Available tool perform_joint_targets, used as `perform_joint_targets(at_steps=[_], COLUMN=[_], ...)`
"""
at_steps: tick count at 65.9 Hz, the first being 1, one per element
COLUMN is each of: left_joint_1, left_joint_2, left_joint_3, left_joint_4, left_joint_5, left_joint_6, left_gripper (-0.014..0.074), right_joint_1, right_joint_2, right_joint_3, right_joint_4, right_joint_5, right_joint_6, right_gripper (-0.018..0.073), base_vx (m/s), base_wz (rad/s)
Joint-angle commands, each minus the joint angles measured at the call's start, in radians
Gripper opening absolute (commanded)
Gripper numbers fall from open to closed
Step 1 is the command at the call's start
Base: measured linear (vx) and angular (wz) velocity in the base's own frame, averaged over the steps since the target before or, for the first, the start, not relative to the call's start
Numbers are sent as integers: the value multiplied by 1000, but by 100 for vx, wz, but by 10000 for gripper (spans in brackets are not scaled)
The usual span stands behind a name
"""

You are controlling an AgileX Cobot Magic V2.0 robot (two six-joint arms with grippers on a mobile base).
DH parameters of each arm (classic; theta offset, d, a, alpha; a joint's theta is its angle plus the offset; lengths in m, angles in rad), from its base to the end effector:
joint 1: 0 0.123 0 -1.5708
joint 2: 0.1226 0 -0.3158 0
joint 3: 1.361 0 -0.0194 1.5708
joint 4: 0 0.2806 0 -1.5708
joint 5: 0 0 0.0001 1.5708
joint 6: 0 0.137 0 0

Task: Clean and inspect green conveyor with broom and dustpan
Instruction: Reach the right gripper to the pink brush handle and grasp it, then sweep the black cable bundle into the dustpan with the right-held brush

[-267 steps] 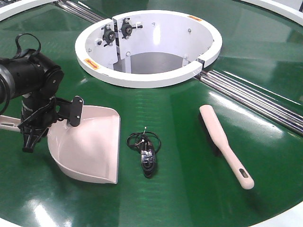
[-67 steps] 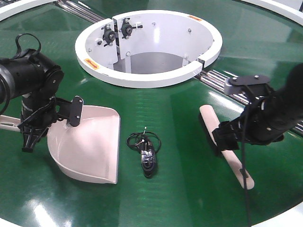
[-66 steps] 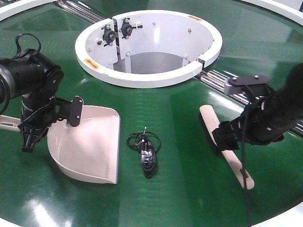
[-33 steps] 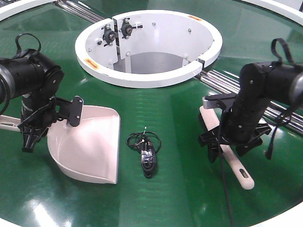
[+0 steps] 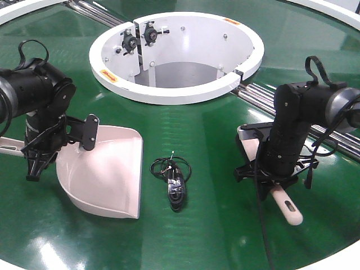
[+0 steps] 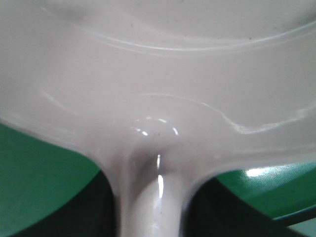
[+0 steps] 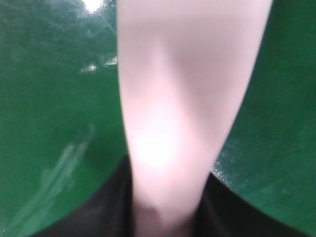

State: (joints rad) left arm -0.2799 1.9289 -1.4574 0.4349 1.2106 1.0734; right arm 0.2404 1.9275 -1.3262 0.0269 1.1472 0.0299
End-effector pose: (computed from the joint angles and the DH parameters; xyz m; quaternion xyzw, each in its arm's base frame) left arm 0.4133 -0.0626 0.1899 -0.6726 -0.7121 -0.1808 0.0885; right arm 0.3751 0.0954 0.1457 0.0989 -0.9940 -0.0058 0.0464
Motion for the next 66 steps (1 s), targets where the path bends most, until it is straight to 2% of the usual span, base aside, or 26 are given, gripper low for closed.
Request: perform_joint_targets(at_steps=[1,7,20,44,66], left_joint_1=[-4,-4,-4,-4,-4], left_joint_2=[-61,-61,-61,-61,-61], left_joint_3=[-29,-29,-29,-29,-29], left_joint_4=[39,39,39,39,39], left_joint_5=[37,37,37,37,37], left_joint_6=[-4,-4,-4,-4,-4], left_gripper=[-6,-6,-6,-6,-6], right_joint_1=[-6,-6,46,231,312], right_joint_2=[-51,-66,-135,-141,-105], right_joint_3=[-27,-27,-29,-29,-29], right_joint_4=[-9,-5,-42,-47,-34], right_joint_5=[13,14,5,10,47], right_joint_6=[-3,2,64,211,320], right_gripper=[66,-16,-8,-4,-4], base_vx=[0,0,0,0,0], base_wz=[0,0,0,0,0])
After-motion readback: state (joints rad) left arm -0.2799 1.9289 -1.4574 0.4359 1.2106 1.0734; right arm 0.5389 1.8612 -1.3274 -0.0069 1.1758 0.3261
